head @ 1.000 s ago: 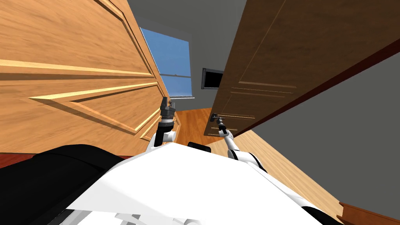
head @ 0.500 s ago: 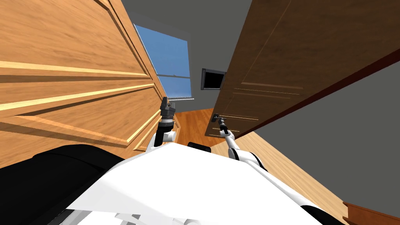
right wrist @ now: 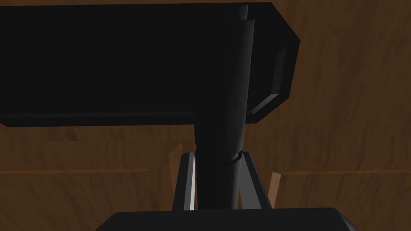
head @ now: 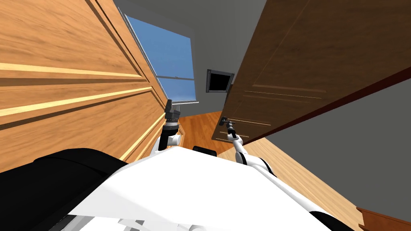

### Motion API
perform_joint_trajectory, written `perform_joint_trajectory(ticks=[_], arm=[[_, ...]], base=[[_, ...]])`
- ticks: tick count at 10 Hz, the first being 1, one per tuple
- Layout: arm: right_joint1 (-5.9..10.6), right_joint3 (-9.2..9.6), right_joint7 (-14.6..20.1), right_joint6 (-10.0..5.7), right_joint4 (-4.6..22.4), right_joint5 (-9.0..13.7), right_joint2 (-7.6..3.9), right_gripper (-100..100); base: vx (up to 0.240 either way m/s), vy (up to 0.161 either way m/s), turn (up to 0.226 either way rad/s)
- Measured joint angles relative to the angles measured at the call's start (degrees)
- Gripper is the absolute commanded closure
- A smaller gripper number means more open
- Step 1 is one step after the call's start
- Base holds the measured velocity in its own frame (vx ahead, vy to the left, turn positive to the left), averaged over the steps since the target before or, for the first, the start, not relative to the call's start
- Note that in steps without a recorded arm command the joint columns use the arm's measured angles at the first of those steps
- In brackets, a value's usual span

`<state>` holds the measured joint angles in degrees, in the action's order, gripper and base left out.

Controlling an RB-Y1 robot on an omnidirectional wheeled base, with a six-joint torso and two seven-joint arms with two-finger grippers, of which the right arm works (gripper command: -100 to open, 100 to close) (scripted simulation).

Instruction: Push the door open

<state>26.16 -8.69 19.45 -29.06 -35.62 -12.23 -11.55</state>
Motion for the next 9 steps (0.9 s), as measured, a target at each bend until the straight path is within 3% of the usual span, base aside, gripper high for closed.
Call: perform_joint_trajectory(ticks=[3,6,8,9], arm=[[-0.07,-0.74,-0.37,0.56,-0.33,0.41,-0.38,100],[-0.28,-1.77,-1.77,0.81,-0.02,0.83,0.37,100],[-1.10,-2.70,-2.92,2.09,-2.09,1.21,1.07,100],[-0.52,-3.60,-3.89,2.01,-1.29,1.56,1.39,100]], base=[[0.104,0.053,-0.041],[0.170,0.070,-0.084],[0.218,0.089,-0.119],[0.163,0.097,-0.125]])
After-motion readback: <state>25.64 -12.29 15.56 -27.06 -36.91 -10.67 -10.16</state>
